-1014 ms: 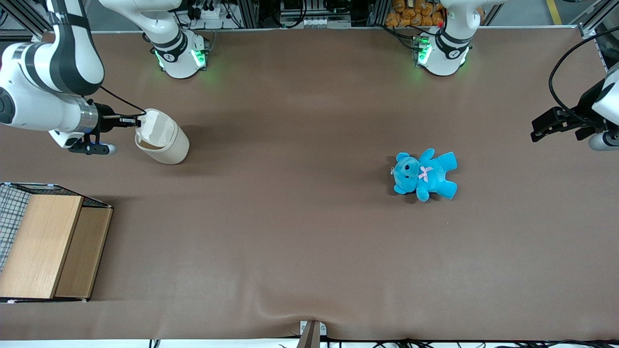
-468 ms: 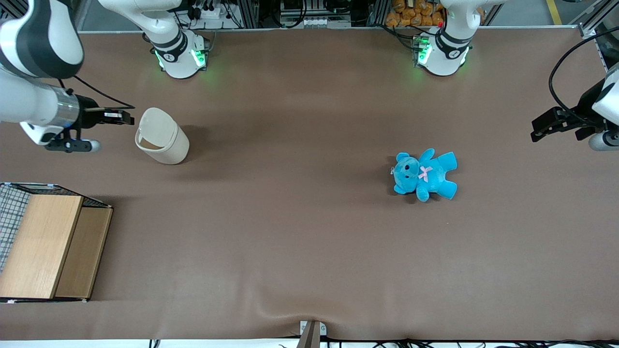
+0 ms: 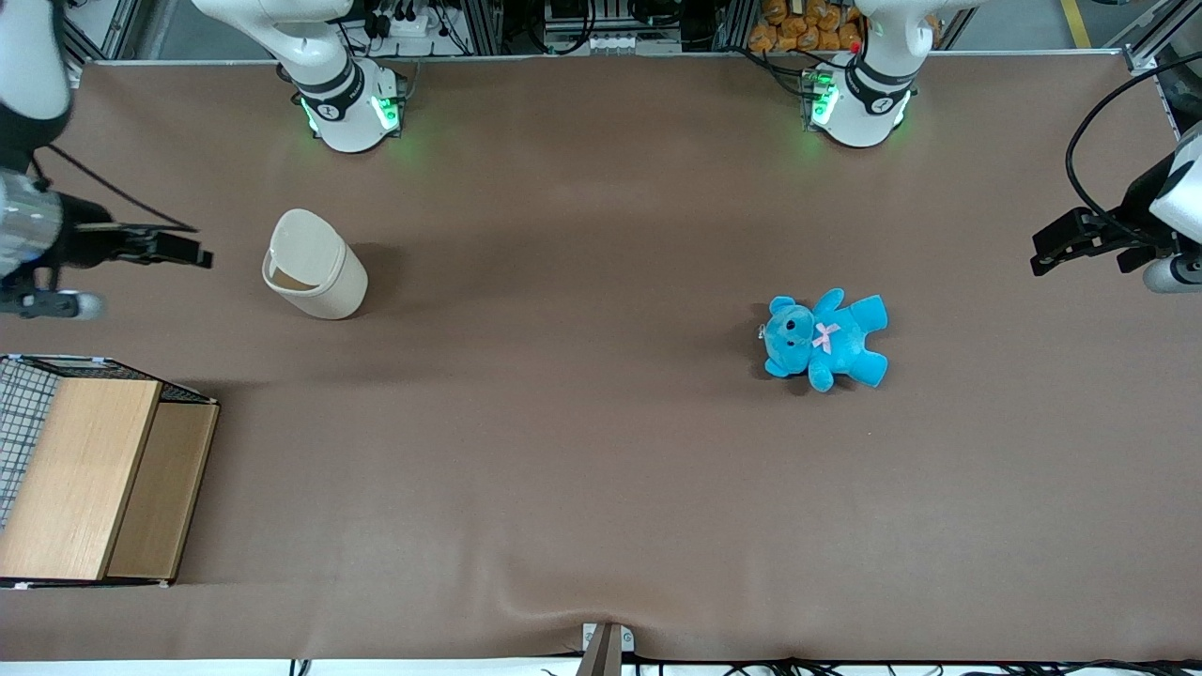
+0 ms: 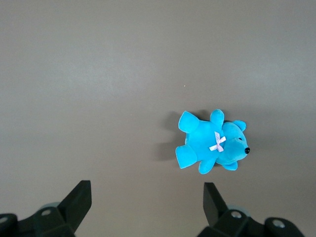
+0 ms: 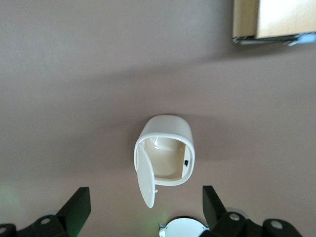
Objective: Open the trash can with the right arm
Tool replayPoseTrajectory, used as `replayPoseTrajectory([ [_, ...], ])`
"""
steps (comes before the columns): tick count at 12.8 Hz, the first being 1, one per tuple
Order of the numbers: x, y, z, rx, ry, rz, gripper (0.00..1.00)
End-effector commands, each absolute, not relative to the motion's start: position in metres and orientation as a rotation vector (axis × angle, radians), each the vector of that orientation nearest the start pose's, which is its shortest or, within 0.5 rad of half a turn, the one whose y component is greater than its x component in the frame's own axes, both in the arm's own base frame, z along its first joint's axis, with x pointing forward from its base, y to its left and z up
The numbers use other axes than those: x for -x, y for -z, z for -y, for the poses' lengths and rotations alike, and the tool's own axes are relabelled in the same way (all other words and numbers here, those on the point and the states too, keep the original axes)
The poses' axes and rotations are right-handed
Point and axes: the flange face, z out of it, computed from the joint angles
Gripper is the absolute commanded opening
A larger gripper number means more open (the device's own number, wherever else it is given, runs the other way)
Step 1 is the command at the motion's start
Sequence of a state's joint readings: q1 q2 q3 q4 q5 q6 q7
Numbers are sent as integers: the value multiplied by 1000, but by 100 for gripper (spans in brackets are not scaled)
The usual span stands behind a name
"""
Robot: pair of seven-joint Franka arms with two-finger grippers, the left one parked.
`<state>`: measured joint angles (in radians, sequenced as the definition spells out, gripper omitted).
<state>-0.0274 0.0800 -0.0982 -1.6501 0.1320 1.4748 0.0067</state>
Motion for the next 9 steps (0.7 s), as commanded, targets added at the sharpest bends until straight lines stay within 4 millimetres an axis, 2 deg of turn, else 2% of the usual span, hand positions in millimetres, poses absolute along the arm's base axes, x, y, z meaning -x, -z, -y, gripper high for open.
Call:
replayPoseTrajectory([
  [1,-577,-564,75,2981,-344,-238,100],
  [3,-577,-570,71,3039,-335,-235,100],
  [6,-572,-600,69,3102,-244,-212,100],
  [9,-538,-643,71,3102,-121,-213,100],
])
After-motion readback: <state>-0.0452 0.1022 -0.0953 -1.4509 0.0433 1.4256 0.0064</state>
